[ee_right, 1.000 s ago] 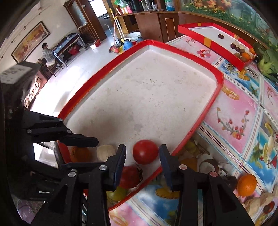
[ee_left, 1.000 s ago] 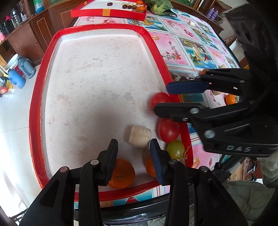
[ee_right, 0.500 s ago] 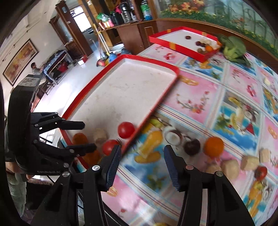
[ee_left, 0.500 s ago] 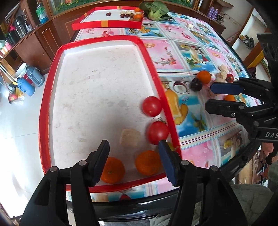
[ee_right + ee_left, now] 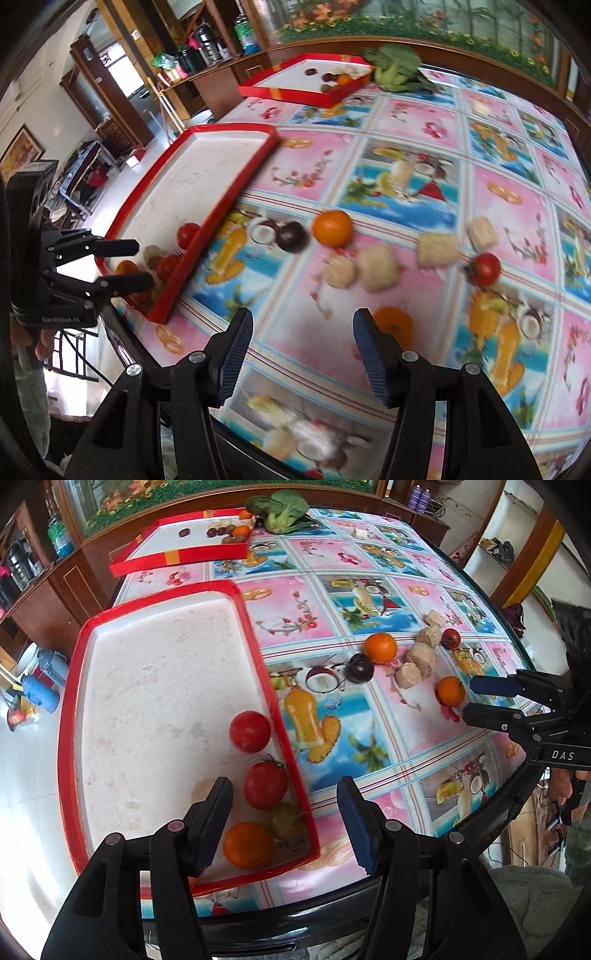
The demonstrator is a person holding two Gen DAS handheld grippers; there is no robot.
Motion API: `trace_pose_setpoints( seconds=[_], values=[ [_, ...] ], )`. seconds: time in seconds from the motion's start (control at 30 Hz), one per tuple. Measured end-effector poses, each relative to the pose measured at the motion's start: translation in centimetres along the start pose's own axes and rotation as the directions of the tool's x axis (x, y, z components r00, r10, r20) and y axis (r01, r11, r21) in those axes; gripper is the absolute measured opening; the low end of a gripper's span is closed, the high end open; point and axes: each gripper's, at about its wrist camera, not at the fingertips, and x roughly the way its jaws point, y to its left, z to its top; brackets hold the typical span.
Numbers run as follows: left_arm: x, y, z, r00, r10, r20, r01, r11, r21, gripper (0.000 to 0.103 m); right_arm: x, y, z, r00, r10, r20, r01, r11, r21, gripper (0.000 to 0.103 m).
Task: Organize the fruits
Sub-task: 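Withdraw both tools from the tray back toward the fruit, then move the left tool to a dark plum while the right tool approaches an orange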
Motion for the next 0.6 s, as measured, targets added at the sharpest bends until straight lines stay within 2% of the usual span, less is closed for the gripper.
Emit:
trace_pose_setpoints(
  seconds=[0.37,0.6],
  values=[
    [0.9,-2.9,2.0,1.0,-0.018,0.003,0.018,0.998,0.054,0.057,-0.8,-5.1,-3.0,0.999,-0.037,-0.009,0.038,0.993,0.115,0.058],
    [2.3,-4.0,3.3,1.0,-0.019,-0.012,0.02,0.998,0.053,0.057,0.0,-5.2,-2.7,1.0,-0.023,-0.009,0.024,0.994,0.109,0.058]
  ],
)
